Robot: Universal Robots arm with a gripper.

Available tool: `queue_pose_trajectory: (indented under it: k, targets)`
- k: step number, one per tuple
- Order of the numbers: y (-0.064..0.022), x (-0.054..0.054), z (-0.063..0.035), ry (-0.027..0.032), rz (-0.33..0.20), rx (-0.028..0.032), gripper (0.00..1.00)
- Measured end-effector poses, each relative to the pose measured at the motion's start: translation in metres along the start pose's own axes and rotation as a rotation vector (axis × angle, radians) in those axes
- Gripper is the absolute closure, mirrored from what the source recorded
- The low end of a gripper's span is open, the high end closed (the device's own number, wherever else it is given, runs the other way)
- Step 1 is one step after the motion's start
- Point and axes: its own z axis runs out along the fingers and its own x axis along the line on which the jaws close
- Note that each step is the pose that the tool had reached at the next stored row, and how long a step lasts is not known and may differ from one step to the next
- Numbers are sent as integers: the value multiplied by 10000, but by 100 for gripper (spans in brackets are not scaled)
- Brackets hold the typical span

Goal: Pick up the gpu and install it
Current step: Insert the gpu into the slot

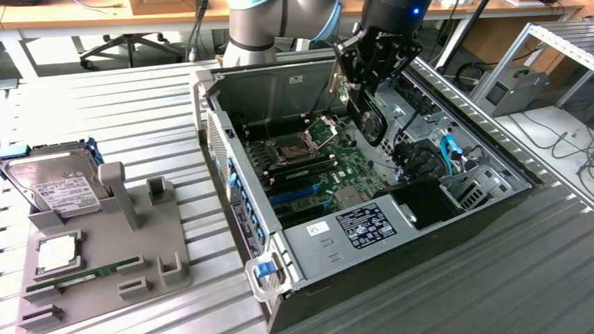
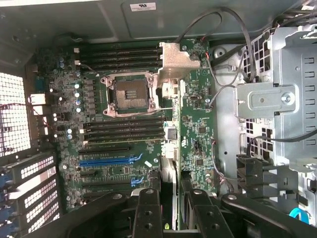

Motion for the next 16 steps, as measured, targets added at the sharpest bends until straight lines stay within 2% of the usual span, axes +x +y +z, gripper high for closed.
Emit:
queue_pose_trajectory:
  k: [6,16]
  targets:
    - [0,0,0,1,-53,-2,74]
    - [0,0,0,8,-633,-14,74]
